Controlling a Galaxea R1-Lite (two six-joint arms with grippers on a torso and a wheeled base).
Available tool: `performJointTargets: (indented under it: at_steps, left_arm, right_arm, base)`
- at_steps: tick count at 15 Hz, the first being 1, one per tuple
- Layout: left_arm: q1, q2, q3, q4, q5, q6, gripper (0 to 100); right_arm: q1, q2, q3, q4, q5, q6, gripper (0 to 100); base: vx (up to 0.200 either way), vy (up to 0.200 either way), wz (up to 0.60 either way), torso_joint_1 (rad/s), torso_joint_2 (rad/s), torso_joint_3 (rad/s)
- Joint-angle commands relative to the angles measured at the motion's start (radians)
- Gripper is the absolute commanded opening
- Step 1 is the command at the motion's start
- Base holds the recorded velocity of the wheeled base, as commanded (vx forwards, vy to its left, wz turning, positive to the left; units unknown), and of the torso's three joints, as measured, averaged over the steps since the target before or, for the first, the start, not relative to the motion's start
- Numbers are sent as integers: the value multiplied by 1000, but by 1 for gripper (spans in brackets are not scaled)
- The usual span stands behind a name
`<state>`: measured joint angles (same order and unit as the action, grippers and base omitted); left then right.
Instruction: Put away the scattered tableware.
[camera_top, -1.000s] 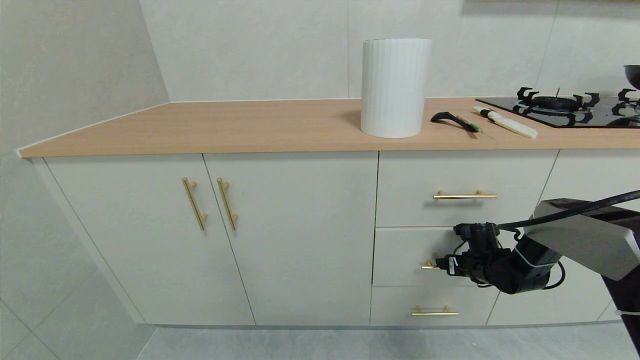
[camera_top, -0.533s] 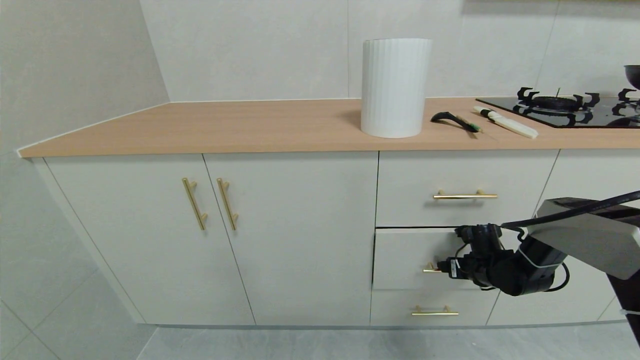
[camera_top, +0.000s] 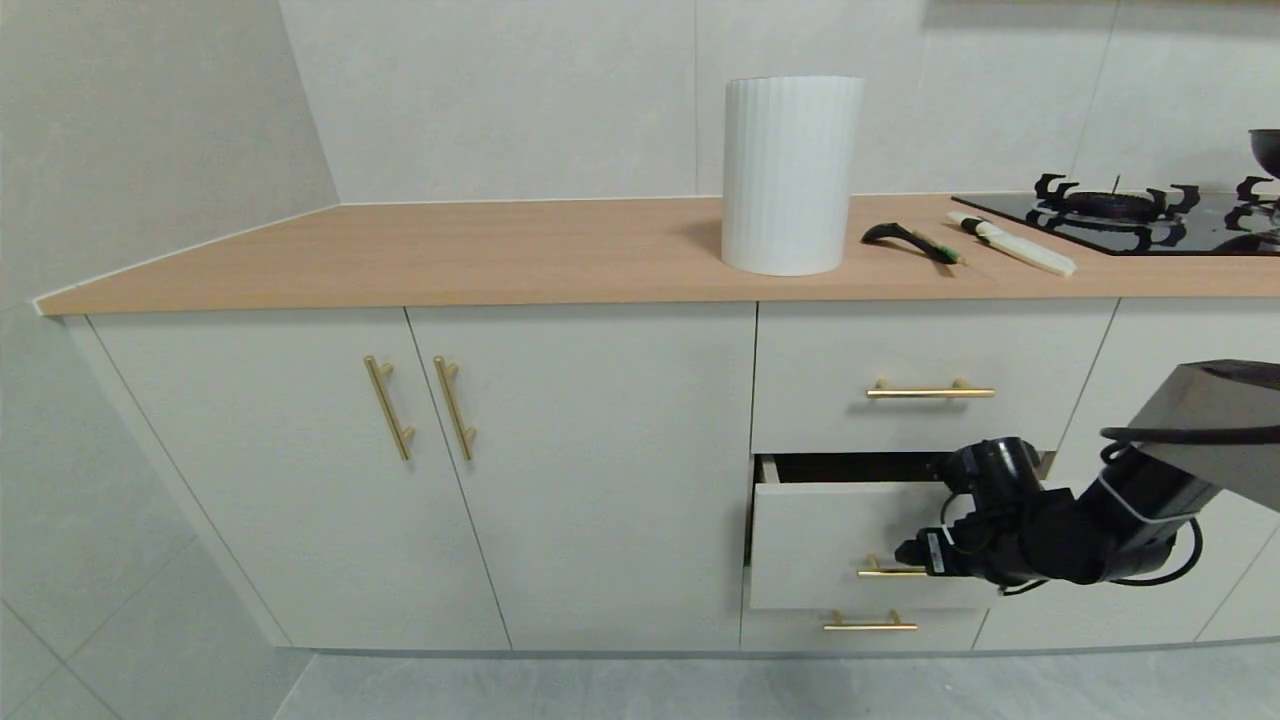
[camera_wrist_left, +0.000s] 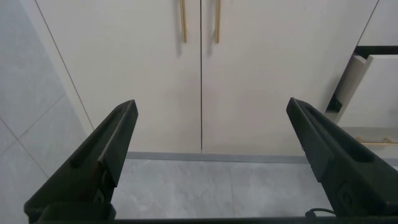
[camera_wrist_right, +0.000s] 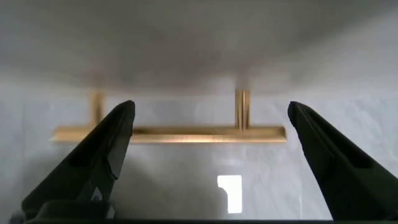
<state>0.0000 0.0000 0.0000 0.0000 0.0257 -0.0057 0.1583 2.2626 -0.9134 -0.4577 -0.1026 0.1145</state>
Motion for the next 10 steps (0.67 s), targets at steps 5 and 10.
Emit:
performJointTargets:
  at_steps: [5, 10]
  left_arm:
    - [0, 0, 0, 0, 0, 0, 100]
    - [0, 0, 0, 0, 0, 0, 100]
  right_arm:
    - [30, -356, 41, 131, 29, -47, 100]
    - [33, -267, -21, 74, 24, -38, 100]
  base:
    - [0, 0, 0, 0, 0, 0]
    - [0, 0, 0, 0, 0, 0]
